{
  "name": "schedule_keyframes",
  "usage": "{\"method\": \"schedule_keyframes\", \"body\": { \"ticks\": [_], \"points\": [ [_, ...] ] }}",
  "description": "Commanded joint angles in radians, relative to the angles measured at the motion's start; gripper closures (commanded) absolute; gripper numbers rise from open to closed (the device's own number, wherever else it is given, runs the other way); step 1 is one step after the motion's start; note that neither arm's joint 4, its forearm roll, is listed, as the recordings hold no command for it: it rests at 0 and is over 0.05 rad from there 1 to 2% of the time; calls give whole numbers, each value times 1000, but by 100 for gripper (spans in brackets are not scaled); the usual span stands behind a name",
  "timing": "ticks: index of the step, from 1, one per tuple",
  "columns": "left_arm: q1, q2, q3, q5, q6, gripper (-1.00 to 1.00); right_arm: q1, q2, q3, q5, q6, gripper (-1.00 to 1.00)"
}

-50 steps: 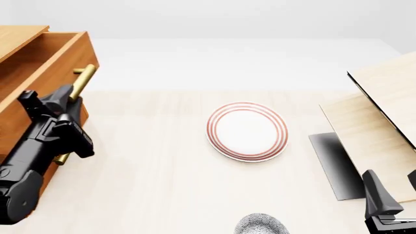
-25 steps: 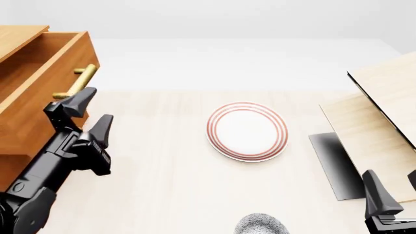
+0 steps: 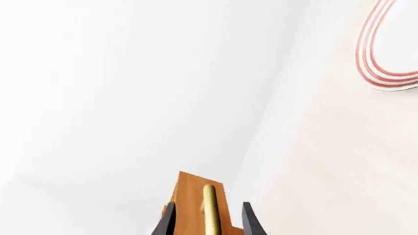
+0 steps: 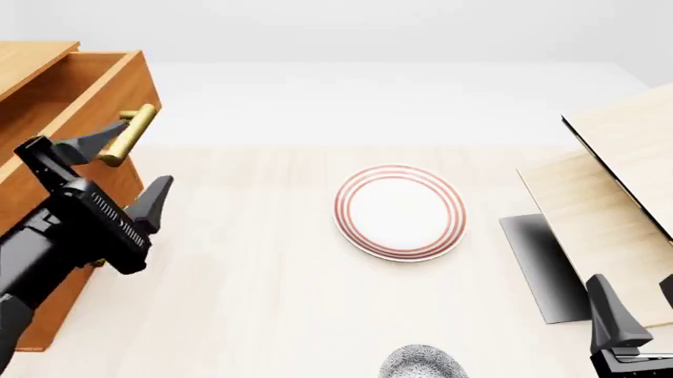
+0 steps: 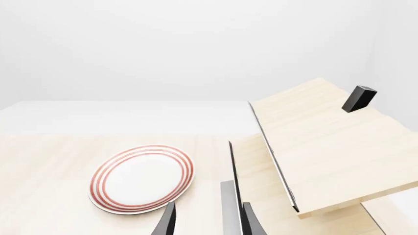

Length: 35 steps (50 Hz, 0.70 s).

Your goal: Open the top drawer of the cabinet and put the bowl in it.

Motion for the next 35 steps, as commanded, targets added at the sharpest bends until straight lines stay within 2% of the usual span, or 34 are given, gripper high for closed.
{"method": "schedule_keyframes", "body": {
  "ticks": [1,2,5,6,8,9,11,12,14,18,20,21,22,24,25,27,35],
  "points": [
    [23,-86,-189,391,-296,-100,0,-1,1,0,0,-100],
    [49,-103,-183,404,-295,-100,0,-1,1,0,0,-100],
    [66,-88,-219,462,-350,-100,0,-1,1,0,0,-100],
    [101,-90,-218,483,-354,-100,0,-1,1,0,0,-100],
    [104,-80,-236,500,-378,-100,0,-1,1,0,0,-100],
    [112,-73,-295,563,-437,-100,0,-1,1,0,0,-100],
    [131,-73,-311,589,-452,-100,0,-1,1,0,0,-100],
    [137,-61,-361,641,-502,-100,0,-1,1,0,0,-100],
    [158,-47,-397,686,-542,-100,0,-1,1,0,0,-100],
    [185,-15,-432,739,-596,-100,0,-1,1,0,0,-100],
    [221,-13,-432,754,-600,-100,0,-1,1,0,0,-100],
    [233,25,-479,803,-666,-100,0,-1,1,0,0,-100],
    [197,63,-515,818,-701,-100,0,-1,1,0,0,-100],
    [241,50,-524,838,-690,-100,0,-1,1,0,0,-100],
    [231,67,-551,854,-720,-100,0,-1,1,0,0,-100],
    [249,80,-578,881,-726,-100,0,-1,1,0,0,-100],
    [231,162,-739,982,-851,-100,0,-1,1,0,0,-100]
  ]
}}
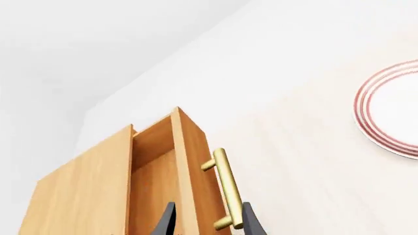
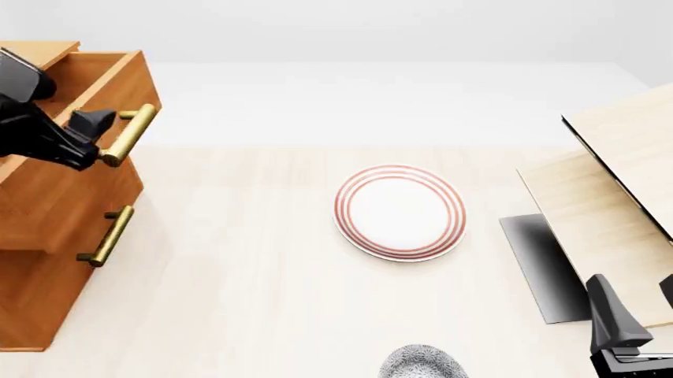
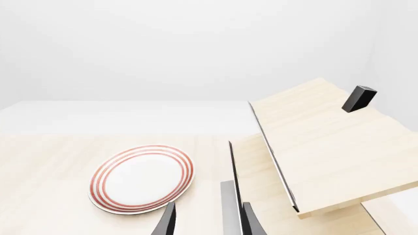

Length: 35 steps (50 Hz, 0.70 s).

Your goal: Open the top drawer of the cabinet and put the bowl in it.

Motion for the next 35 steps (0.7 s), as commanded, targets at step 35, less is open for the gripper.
{"method": "schedule_keyframes", "body": {
  "ticks": [35],
  "points": [
    [96,357,-651,586,-475,-100,0,-1,1,0,0,-100]
  ]
}}
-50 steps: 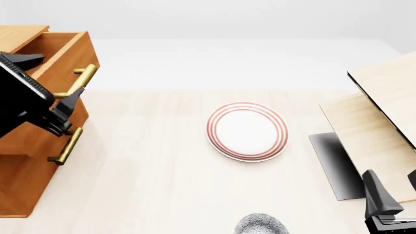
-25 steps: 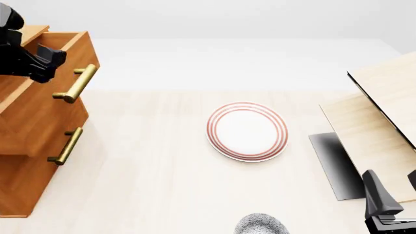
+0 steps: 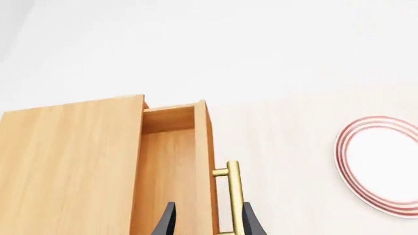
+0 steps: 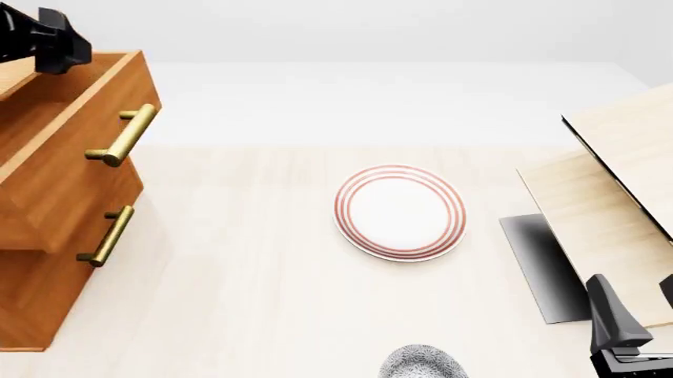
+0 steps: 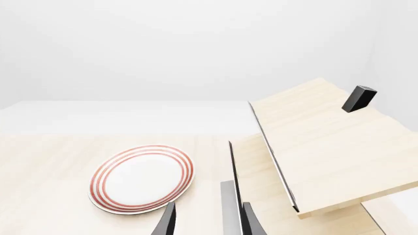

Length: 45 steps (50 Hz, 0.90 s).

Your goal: Open the top drawer of the cabinet and put the bowl in it.

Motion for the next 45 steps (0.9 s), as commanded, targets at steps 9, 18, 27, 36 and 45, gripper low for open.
{"method": "schedule_keyframes", "body": {
  "ticks": [9,18,27,36,45],
  "points": [
    [7,126,-148,153,-155,-100,0,-1,1,0,0,-100],
    [4,172,-213,218,-194,-100,0,-1,1,0,0,-100],
    [13,185,-215,237,-197,-100,0,-1,1,0,0,-100],
    [31,177,-170,221,-201,-100,0,-1,1,0,0,-100],
    [29,178,-139,199,-208,-100,0,-1,1,0,0,-100]
  ]
}}
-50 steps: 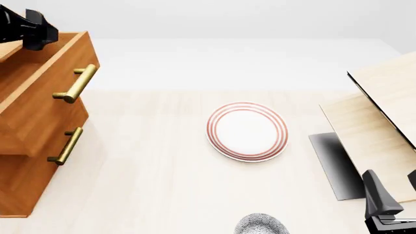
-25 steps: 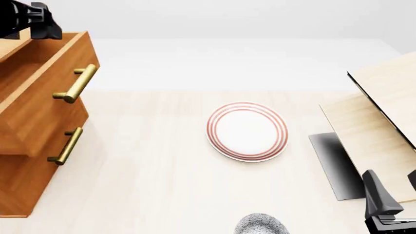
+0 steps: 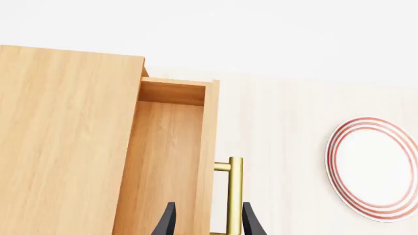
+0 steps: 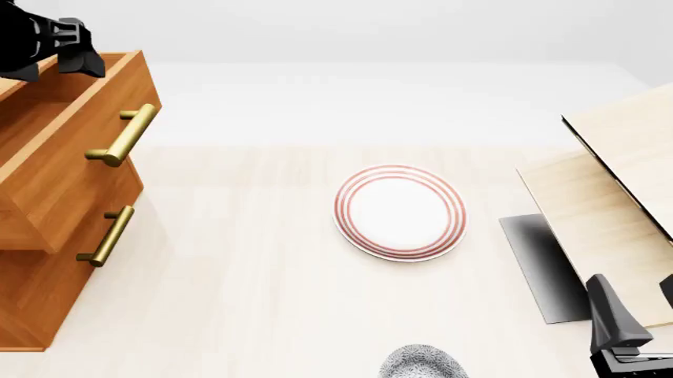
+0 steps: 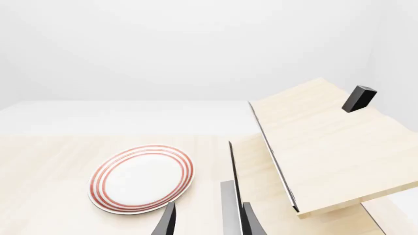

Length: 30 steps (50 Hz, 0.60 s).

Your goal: Open the top drawer of the cabinet and put the bowl in it.

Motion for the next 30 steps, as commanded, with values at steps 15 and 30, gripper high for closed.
{"method": "schedule_keyframes", "body": {
  "ticks": [15,30],
  "points": [
    [-17,20,97,-69,-33,-100,0,-1,1,0,0,-100],
    [-20,25,150,-105,-30,-100,0,-1,1,0,0,-100]
  ]
}}
